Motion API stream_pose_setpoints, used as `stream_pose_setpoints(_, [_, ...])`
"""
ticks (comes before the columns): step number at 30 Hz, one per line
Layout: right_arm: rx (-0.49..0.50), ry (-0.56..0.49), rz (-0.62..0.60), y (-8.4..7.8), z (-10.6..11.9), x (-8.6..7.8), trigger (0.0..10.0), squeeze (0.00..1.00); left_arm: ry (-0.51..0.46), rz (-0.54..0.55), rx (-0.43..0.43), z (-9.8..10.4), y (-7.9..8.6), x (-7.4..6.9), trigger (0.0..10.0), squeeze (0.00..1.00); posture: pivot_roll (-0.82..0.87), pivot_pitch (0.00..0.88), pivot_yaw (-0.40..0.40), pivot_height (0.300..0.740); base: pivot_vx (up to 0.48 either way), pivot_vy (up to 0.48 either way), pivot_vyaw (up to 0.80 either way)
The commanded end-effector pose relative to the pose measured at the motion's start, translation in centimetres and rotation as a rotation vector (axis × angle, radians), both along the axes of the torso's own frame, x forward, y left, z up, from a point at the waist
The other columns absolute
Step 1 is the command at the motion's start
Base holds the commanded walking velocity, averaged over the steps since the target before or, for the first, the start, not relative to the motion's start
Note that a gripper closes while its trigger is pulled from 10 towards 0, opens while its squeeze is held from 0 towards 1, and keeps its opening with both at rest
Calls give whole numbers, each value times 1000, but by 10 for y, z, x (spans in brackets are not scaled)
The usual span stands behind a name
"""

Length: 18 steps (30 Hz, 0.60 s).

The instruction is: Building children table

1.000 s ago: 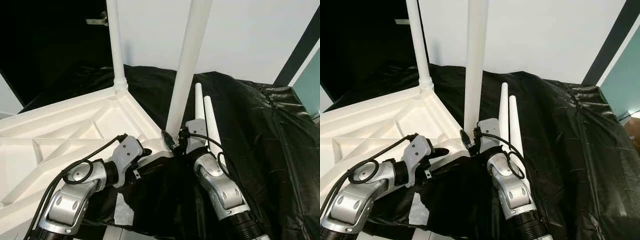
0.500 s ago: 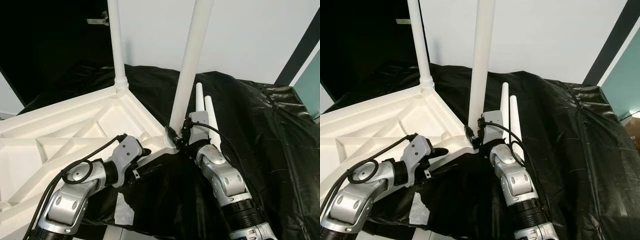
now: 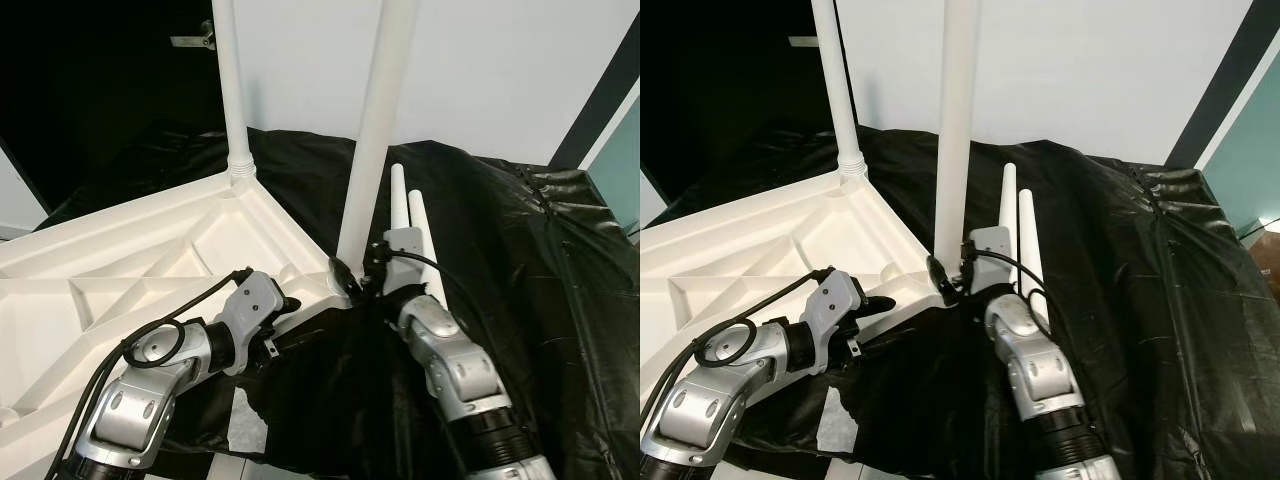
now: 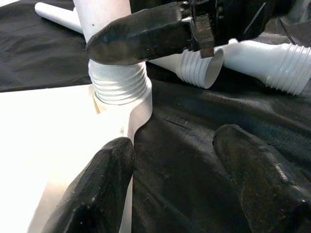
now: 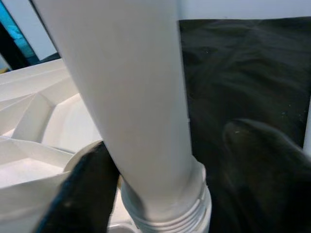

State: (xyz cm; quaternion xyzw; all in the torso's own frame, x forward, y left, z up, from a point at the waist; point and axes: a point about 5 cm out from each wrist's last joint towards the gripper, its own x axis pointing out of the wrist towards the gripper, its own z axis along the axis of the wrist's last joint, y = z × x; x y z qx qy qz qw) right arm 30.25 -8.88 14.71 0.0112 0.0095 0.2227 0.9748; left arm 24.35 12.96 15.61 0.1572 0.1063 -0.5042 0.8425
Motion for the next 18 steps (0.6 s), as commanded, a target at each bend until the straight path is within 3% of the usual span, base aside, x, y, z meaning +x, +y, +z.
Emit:
stream_pose_setpoints(1, [14, -30, 4, -7, 5, 2, 10000, 1000, -22, 53, 5, 1, 1, 3, 10000, 0, 72, 0, -50, 740, 0, 0, 0])
stream_pose_setpoints(3, [8, -49, 29, -11, 7, 4, 10000, 1000, -23, 51, 6, 2, 1, 3, 10000, 0, 72, 0, -50, 740, 0, 0, 0])
stream_pose_setpoints(4, [-6, -69, 72, -14, 9, 6, 10000, 0, -23, 49, 5, 2, 1, 4, 10000, 0, 71, 0, -51, 740, 0, 0, 0])
stream_pose_setpoints(12, [-36, -100, 213, -19, 13, 11, 10000, 0, -24, 45, 4, 3, 0, 5, 10000, 0, 72, 0, -46, 740, 0, 0, 0])
stream_pose_setpoints(13, [-57, -118, 309, -19, 14, 17, 10000, 0, -22, 42, 5, 3, 0, 4, 10000, 0, 79, 0, -41, 740, 0, 0, 0])
stream_pose_setpoints(18, [-65, -129, 415, -18, 15, 22, 10000, 0, -20, 37, 6, 3, 0, 3, 10000, 0, 83, 0, -39, 740, 0, 0, 0])
